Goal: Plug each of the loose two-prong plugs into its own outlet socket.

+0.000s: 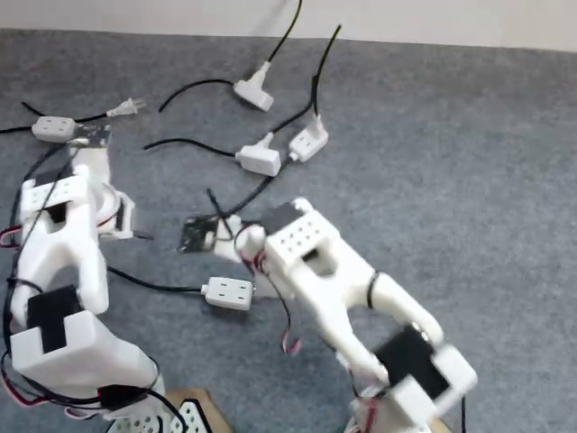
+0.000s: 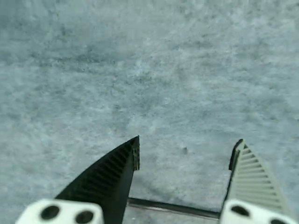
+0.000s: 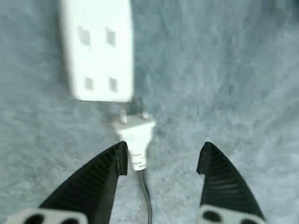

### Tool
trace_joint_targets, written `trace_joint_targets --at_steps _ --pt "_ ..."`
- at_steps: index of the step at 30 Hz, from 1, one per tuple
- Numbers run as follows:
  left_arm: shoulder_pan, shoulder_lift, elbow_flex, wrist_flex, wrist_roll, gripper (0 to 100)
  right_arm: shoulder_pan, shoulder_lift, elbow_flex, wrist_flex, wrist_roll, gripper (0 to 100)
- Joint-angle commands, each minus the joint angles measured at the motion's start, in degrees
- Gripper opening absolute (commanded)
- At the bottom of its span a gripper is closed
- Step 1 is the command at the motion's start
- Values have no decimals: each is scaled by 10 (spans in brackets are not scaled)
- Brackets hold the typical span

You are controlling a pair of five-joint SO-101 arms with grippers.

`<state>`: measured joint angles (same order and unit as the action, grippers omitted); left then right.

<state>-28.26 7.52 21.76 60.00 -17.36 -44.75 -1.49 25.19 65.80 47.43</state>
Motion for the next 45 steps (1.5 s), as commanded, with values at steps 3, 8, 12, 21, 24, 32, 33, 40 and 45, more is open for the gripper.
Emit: trace_joint_targets --at_steps 3,8,12,21,24,32,33,40,45 --pt "-32 -12 -7 -7 -27 316 -50 -91 71 -19 29 241" --pt "-43 -12 -6 -7 -28 316 -44 -88 76 -25 40 241" --pt "-50 -14 -6 -7 -29 316 -19 -88 76 -28 62 241" --pt "-52 -14 -3 -7 -29 316 -7 -70 109 -56 69 241" --pt "-52 -14 -2 -5 -29 316 -11 -63 120 -87 69 241" --pt "-65 -15 -4 -4 -30 316 -7 -6 116 -116 69 241" --pt "-67 -15 -4 -4 -31 316 -7 -4 116 -116 70 241" --pt "-77 -15 -2 -4 -48 316 15 -15 116 -114 74 241" --pt "-80 -15 -3 -4 -49 316 44 -17 119 -114 75 241"
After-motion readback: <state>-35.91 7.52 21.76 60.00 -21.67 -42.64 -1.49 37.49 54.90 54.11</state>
